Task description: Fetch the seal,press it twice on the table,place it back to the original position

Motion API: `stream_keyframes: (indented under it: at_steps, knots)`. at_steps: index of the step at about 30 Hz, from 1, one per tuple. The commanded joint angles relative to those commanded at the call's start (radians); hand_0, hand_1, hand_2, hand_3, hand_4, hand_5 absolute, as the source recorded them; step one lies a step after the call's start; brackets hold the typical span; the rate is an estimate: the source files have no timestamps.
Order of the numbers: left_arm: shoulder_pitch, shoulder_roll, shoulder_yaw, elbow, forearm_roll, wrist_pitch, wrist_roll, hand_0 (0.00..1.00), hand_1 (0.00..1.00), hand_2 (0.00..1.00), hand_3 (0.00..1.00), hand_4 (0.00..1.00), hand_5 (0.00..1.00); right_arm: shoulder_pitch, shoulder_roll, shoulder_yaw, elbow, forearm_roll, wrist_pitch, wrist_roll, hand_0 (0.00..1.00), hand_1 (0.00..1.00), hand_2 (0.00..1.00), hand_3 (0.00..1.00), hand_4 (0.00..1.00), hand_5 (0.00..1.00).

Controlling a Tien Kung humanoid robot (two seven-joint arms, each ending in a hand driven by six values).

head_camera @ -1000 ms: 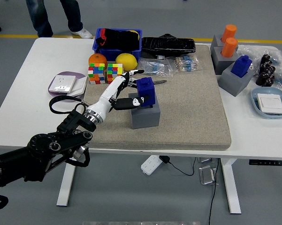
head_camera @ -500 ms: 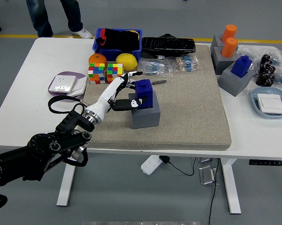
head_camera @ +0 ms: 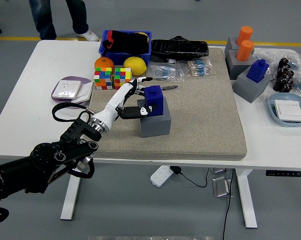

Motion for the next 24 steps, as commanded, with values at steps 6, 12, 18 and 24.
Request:
stream_keyframes:
  at_steps: [6, 12, 18, 24]
  knots:
    - [-0.001, -0.001, 0.007, 0.004, 0.004, 0.001, 0.001, 0.842, 0.518, 0.439, 0.862, 0.679, 0.002, -0.001, -0.001, 0.001, -0.001, -0.001, 0.000, 0.000, 0.828, 0.736, 0.731, 0.695, 0.792, 0.584]
    - [-0.003, -0.004, 0.018, 0.009, 0.005, 0.004, -0.001, 0.843, 0.517, 0.438, 0.860, 0.679, 0.002, 0.000, -0.001, 0.000, 0.000, 0.000, 0.000, 0.000, 0.827, 0.736, 0.731, 0.696, 0.793, 0.584]
    - [-0.005, -0.009, 0.026, 0.015, 0.003, 0.005, -0.001, 0.843, 0.518, 0.438, 0.860, 0.678, 0.002, 0.001, -0.001, 0.002, 0.000, -0.001, 0.000, 0.001, 0.827, 0.735, 0.731, 0.696, 0.792, 0.584]
    - [-0.005, -0.012, 0.032, 0.019, -0.003, 0.002, -0.001, 0.843, 0.534, 0.449, 0.862, 0.676, 0.002, 0.000, 0.000, 0.001, 0.000, -0.001, 0.001, 0.001, 0.827, 0.736, 0.731, 0.696, 0.793, 0.584]
